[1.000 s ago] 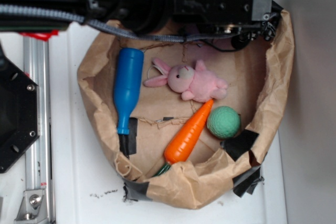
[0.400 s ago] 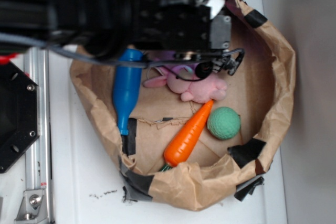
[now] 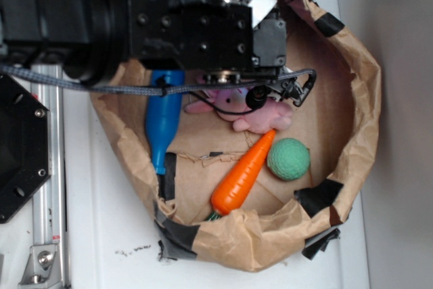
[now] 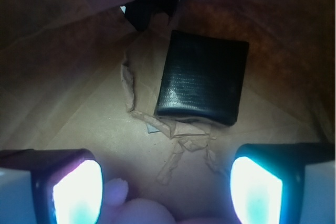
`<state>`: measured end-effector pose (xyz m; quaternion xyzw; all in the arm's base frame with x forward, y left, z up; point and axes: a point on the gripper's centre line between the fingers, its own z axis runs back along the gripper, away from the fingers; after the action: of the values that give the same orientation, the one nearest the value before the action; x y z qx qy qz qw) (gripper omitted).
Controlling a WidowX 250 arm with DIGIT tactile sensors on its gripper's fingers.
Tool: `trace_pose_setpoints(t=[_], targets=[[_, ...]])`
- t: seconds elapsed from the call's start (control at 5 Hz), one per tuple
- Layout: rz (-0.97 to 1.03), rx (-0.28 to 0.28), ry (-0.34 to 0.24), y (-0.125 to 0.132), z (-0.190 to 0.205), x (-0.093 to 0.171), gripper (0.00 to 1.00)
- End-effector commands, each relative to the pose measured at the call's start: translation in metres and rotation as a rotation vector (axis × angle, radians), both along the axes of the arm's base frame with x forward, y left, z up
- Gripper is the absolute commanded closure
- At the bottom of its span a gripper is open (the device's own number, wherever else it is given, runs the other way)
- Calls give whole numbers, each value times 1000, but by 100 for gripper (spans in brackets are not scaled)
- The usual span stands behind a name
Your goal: Grab the black box.
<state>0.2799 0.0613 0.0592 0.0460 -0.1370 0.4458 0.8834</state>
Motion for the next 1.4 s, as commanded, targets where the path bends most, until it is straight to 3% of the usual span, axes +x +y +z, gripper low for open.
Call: trace_pose_setpoints(t=[0.0,0.6,0.8,1.2], targets=[[13,38,-59,27,23,-2,0],[50,64,-25,50,16,-19,0],[83,42,-20,60,14,-17,0],[84,61,-14,62,6,-12,0]])
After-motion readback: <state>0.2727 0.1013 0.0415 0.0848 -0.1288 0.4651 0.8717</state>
